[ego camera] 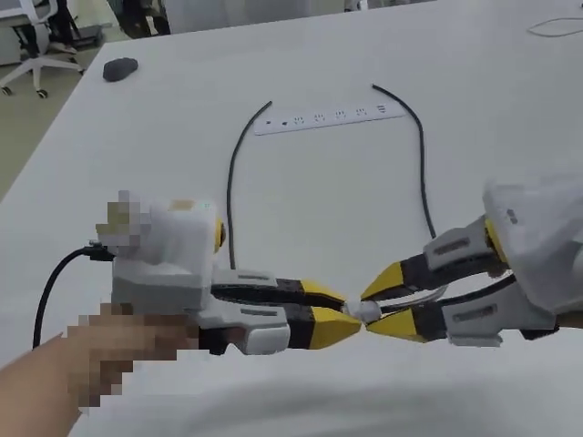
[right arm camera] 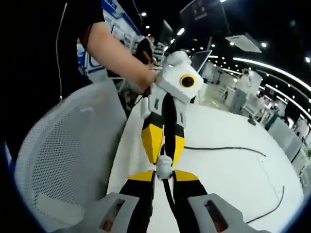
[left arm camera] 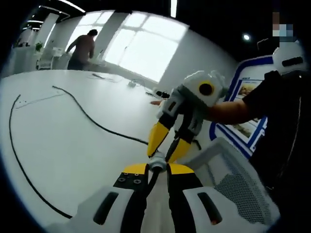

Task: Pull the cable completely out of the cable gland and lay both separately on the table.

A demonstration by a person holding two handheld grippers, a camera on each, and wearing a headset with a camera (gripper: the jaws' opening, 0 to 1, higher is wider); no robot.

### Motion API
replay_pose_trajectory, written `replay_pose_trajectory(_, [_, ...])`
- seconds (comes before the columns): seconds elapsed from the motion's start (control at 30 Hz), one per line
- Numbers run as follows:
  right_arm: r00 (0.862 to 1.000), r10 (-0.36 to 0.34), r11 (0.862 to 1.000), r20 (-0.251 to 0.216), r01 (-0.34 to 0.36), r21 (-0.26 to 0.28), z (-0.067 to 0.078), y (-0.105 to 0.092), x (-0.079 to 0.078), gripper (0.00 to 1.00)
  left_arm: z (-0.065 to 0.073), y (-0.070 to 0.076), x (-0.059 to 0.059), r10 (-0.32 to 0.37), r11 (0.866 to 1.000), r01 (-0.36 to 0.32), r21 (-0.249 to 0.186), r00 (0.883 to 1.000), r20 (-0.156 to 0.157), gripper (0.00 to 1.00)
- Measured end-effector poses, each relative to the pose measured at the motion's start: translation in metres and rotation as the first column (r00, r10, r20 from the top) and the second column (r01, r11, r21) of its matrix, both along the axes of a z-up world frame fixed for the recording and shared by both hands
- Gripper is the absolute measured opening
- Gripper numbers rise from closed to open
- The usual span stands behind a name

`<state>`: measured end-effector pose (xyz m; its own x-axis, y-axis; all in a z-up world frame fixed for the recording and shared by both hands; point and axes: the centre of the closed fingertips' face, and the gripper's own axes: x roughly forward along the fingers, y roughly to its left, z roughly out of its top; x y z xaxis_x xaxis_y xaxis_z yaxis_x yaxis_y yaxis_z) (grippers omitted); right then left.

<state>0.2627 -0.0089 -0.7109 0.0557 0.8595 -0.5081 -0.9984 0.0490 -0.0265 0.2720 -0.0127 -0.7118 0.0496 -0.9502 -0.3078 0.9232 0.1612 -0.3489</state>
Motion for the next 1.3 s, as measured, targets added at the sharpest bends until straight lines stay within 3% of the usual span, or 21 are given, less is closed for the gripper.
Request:
replay_pose_trajectory(0.03, [0.999, -0.004, 1.000, -0.054, 0.006, 0.026, 0.003, 0.000, -0.001, 0.17, 0.001, 0.001, -0.001, -0.004, 1.000, 0.004, 0.007, 1.000, 0.022, 0.15])
replay_pose_trajectory(0.07, [0.993, -0.023, 0.997, -0.119, 0.030, 0.064, 0.009, 0.001, 0.002, 0.23, 0.003, 0.001, -0.001, -0.016, 1.000, 0.016, 0.009, 0.997, 0.074, 0.15])
replay_pose_trajectory(0.1, [0.984, -0.034, 0.996, -0.174, 0.048, 0.076, 0.010, 0.000, 0.003, 0.24, 0.005, 0.002, -0.003, -0.030, 1.000, 0.030, 0.007, 0.994, 0.105, 0.15])
replay_pose_trajectory(0.13, [0.978, -0.051, 0.994, -0.201, 0.069, 0.082, 0.011, -0.001, 0.006, 0.22, 0.006, 0.002, -0.004, -0.040, 0.999, 0.039, 0.012, 0.991, 0.127, 0.15])
replay_pose_trajectory(0.2, [0.973, -0.042, 0.990, -0.228, 0.072, 0.124, 0.016, -0.001, 0.010, 0.17, 0.011, 0.005, -0.004, -0.039, 0.999, 0.039, 0.000, 0.989, 0.146, 0.15])
replay_pose_trajectory(0.27, [0.955, -0.029, 0.988, -0.295, 0.072, 0.138, 0.017, 0.000, 0.006, 0.18, 0.013, 0.006, -0.004, -0.041, 0.999, 0.042, 0.000, 0.987, 0.156, 0.15])
replay_pose_trajectory(0.37, [0.956, -0.015, 0.990, -0.294, 0.056, 0.129, 0.013, 0.004, 0.005, 0.18, 0.017, 0.007, -0.004, -0.047, 0.998, 0.051, -0.021, 0.986, 0.159, 0.15])
replay_pose_trajectory(0.7, [0.948, 0.018, 0.992, -0.318, 0.022, 0.120, 0.008, 0.013, -0.001, 0.08, 0.014, 0.008, -0.003, -0.056, 0.998, 0.059, -0.013, 0.985, 0.165, 0.15])
replay_pose_trajectory(0.8, [0.956, 0.026, 0.994, -0.293, 0.007, 0.112, 0.007, 0.013, -0.003, 0.08, 0.012, 0.008, -0.003, -0.054, 0.998, 0.056, -0.013, 0.987, 0.149, 0.15])
replay_pose_trajectory(0.9, [0.977, 0.030, 0.995, -0.210, -0.010, 0.095, 0.005, 0.013, -0.002, 0.07, 0.010, 0.007, -0.002, -0.038, 0.999, 0.040, -0.013, 0.993, 0.115, 0.15])
replay_pose_trajectory(0.93, [0.987, 0.047, 0.995, -0.152, -0.032, 0.098, 0.006, 0.013, -0.002, 0.07, 0.009, 0.008, -0.001, -0.022, 0.999, 0.024, -0.024, 0.997, 0.068, 0.15])
replay_pose_trajectory(1.0, [0.994, 0.053, 0.994, -0.094, -0.044, 0.104, 0.008, 0.013, -0.001, 0.07, 0.010, 0.008, 0.001, 0.006, 0.999, -0.006, -0.046, 1.000, -0.003, 0.15])
replay_pose_trajectory(1.03, [0.997, 0.051, 0.993, -0.063, -0.044, 0.111, 0.010, 0.013, 0.000, 0.07, 0.011, 0.009, 0.003, 0.009, 0.999, -0.008, -0.054, 1.000, 0.007, 0.15])
replay_pose_trajectory(1.07, [0.998, 0.052, 0.993, -0.038, -0.047, 0.111, 0.010, 0.013, 0.001, 0.07, 0.011, 0.009, 0.003, 0.011, 0.998, -0.011, -0.058, 1.000, 0.007, 0.15])
replay_pose_trajectory(1.1, [0.998, 0.060, 0.993, 0.005, -0.060, 0.105, 0.010, 0.013, 0.001, 0.07, 0.011, 0.009, 0.003, 0.018, 0.998, -0.018, -0.060, 1.000, -0.012, 0.15])
replay_pose_trajectory(1.17, [0.994, 0.075, 0.993, 0.083, -0.082, 0.081, 0.009, 0.013, 0.000, 0.07, 0.010, 0.010, 0.003, 0.031, 0.998, -0.035, -0.057, 0.997, -0.069, 0.15])
replay_pose_trajectory(1.2, [0.993, 0.079, 0.993, 0.087, -0.086, 0.077, 0.008, 0.013, 0.000, 0.07, 0.009, 0.010, 0.002, 0.031, 0.998, -0.036, -0.053, 0.996, -0.087, 0.15])
replay_pose_trajectory(1.27, [0.986, 0.083, 0.994, 0.147, -0.092, 0.058, 0.007, 0.014, 0.000, 0.07, 0.008, 0.010, 0.003, 0.047, 0.997, -0.054, -0.051, 0.991, -0.123, 0.15])
replay_pose_trajectory(1.3, [0.989, 0.080, 0.994, 0.123, -0.088, 0.061, 0.006, 0.015, -0.003, 0.07, 0.008, 0.010, 0.002, 0.044, 0.997, -0.051, -0.050, 0.991, -0.128, 0.15])
